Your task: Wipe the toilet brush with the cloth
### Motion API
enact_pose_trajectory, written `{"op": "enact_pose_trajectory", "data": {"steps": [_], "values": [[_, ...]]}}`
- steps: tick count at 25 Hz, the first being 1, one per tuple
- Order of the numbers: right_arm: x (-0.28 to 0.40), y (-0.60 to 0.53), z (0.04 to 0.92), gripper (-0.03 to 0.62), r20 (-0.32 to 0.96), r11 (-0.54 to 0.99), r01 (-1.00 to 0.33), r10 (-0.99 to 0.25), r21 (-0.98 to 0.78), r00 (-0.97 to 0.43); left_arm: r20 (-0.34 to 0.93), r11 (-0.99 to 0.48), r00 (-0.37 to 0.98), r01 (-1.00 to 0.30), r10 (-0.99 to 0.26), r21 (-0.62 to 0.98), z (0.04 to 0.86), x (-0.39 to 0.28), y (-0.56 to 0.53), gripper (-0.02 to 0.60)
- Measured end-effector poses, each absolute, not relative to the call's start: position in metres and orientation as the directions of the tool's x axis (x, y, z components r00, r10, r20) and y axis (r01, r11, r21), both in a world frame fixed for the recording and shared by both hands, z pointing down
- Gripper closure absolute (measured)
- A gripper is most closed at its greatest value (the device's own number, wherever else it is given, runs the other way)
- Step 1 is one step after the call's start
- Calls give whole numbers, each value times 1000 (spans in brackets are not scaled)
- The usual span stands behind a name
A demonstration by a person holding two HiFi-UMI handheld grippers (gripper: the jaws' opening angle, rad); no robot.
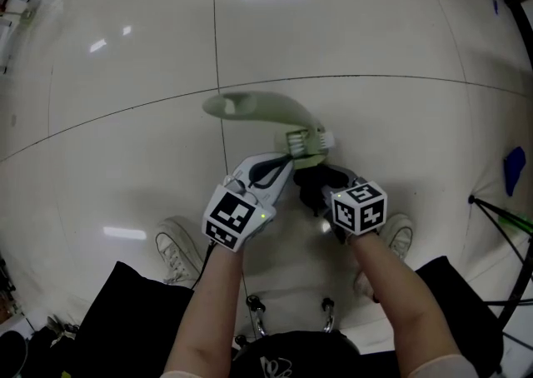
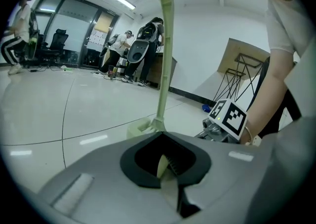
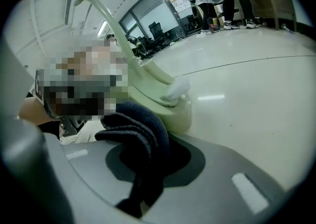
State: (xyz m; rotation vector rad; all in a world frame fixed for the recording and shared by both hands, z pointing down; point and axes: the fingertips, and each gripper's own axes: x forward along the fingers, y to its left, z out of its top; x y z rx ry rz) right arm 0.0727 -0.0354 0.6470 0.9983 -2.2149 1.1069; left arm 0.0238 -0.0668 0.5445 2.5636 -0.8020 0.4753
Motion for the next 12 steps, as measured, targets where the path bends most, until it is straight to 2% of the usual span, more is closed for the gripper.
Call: {"op": "enact_pose_trajectory", "data": {"steps": [5, 9, 12], "values": [[107, -43, 653, 523, 709, 341, -819, -413, -462, -572, 412, -736, 780, -605, -470, 305, 543, 24, -68, 575], [149, -61, 644, 526, 721, 207, -870, -493, -447, -488, 403, -717, 777, -616, -484, 327, 544, 23, -69, 575], [176, -83, 630, 526, 710, 168, -894, -555, -415, -433, 416, -705, 768, -627, -487, 333, 544, 23, -67, 575]]}}
